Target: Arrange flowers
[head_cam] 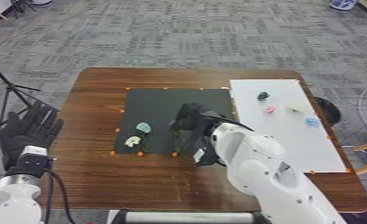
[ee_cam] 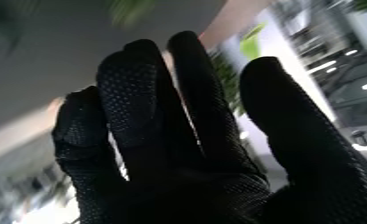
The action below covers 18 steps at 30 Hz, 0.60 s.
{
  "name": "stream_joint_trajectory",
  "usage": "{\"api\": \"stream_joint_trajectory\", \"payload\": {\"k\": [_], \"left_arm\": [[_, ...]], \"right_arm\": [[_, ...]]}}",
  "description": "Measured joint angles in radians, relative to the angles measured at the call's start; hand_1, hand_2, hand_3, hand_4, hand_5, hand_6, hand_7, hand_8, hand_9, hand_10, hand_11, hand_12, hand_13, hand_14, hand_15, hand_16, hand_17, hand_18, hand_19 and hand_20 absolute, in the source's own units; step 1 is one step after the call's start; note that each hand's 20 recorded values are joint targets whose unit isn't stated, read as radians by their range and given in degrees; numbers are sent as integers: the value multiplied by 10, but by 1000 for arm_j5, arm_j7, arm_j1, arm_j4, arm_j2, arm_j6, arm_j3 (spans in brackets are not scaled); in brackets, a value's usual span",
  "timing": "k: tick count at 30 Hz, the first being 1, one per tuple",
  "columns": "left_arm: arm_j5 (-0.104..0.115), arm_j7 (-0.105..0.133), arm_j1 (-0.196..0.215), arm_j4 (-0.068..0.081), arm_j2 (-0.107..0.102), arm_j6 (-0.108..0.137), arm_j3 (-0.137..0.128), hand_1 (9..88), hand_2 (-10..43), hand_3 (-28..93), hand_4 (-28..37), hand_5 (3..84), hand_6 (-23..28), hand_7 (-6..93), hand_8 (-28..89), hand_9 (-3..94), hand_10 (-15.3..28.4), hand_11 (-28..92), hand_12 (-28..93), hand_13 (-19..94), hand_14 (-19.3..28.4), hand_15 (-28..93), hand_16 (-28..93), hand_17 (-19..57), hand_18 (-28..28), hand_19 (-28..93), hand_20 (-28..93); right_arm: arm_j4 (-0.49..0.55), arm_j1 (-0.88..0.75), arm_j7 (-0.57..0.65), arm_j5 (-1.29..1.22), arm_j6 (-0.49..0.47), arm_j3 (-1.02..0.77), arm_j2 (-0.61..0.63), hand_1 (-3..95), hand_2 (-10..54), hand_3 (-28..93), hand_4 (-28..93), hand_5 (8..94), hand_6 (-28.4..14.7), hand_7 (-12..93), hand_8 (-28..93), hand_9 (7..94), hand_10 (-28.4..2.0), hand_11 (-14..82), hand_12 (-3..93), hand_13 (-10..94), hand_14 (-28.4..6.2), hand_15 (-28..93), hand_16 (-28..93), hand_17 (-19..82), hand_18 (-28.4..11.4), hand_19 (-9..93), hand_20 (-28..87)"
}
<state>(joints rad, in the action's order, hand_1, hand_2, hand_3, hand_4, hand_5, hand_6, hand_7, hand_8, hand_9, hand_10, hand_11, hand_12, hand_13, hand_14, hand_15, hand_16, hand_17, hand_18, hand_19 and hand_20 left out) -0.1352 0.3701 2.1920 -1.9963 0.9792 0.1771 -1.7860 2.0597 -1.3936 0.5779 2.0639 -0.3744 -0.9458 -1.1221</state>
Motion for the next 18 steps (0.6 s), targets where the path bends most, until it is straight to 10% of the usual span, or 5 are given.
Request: {"api": "stream_joint_trajectory", "payload": {"k": [9,18], "left_arm": [[-11,23,-11,-1,-11,-3,16,236,186,678,-283,394,65,103,-89,306,122,160,82,212,88,160,-50,-46,99,214,105],[-18,36,-139,33,-63,-2,159,237,190,679,-283,396,66,103,-90,304,121,161,79,207,82,155,-49,-43,95,213,105]], "right_arm": [[-4,-22,40,87,177,-180,118,329,32,769,-175,595,-70,113,-94,552,-191,137,146,608,-160,717,274,339,-270,871,402],[-5,-137,97,213,148,-324,244,388,-28,777,-190,572,-67,112,-96,534,-179,135,142,611,-152,733,275,342,-270,870,404]]}}
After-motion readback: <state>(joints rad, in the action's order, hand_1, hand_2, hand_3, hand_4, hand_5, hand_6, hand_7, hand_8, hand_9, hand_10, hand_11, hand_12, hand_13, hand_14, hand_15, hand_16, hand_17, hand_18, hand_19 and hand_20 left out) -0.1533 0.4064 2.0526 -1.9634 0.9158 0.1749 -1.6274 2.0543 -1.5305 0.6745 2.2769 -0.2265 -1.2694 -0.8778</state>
